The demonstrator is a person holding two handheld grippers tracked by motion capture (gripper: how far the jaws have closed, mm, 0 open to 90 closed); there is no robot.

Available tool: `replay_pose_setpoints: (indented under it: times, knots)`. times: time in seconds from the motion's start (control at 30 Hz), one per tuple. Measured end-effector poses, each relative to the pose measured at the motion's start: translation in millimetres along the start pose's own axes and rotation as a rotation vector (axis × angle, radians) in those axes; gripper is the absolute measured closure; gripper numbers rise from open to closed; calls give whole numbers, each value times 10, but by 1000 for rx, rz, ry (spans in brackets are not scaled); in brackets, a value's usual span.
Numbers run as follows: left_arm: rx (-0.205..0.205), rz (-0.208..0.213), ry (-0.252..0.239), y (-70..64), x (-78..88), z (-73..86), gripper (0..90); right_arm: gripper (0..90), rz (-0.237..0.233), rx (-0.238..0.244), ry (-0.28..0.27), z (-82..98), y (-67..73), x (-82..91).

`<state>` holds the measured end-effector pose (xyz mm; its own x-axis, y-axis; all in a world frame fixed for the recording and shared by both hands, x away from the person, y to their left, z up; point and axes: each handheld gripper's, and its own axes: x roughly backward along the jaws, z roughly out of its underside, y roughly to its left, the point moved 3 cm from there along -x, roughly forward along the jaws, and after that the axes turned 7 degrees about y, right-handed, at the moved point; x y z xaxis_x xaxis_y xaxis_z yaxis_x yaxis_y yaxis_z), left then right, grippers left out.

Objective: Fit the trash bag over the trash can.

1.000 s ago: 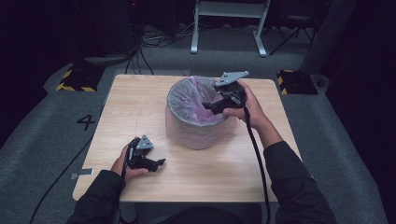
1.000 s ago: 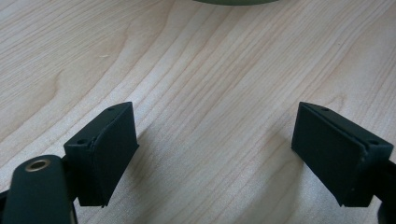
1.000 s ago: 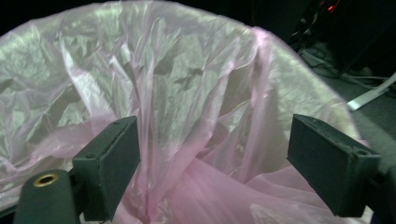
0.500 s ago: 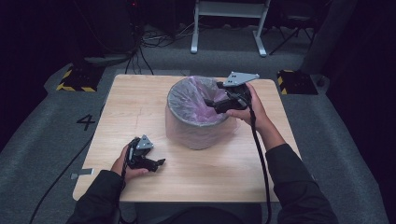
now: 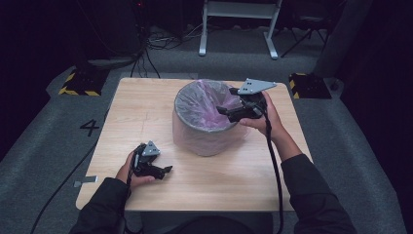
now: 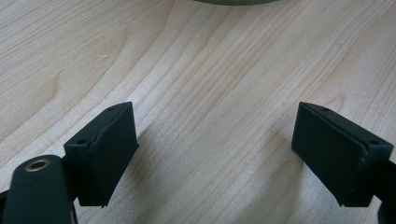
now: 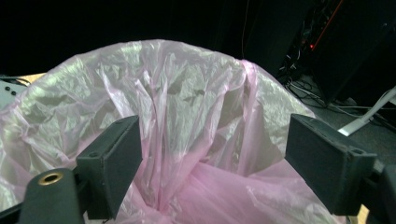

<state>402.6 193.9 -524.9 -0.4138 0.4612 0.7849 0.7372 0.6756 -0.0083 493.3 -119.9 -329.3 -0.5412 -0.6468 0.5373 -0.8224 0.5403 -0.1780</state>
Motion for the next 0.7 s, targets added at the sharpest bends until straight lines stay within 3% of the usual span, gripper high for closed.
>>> replay_pose_setpoints:
  times: [0.7]
  knots:
    - [0, 0, 0, 0, 0, 0, 140, 188, 20, -3, 17, 175, 6, 189]
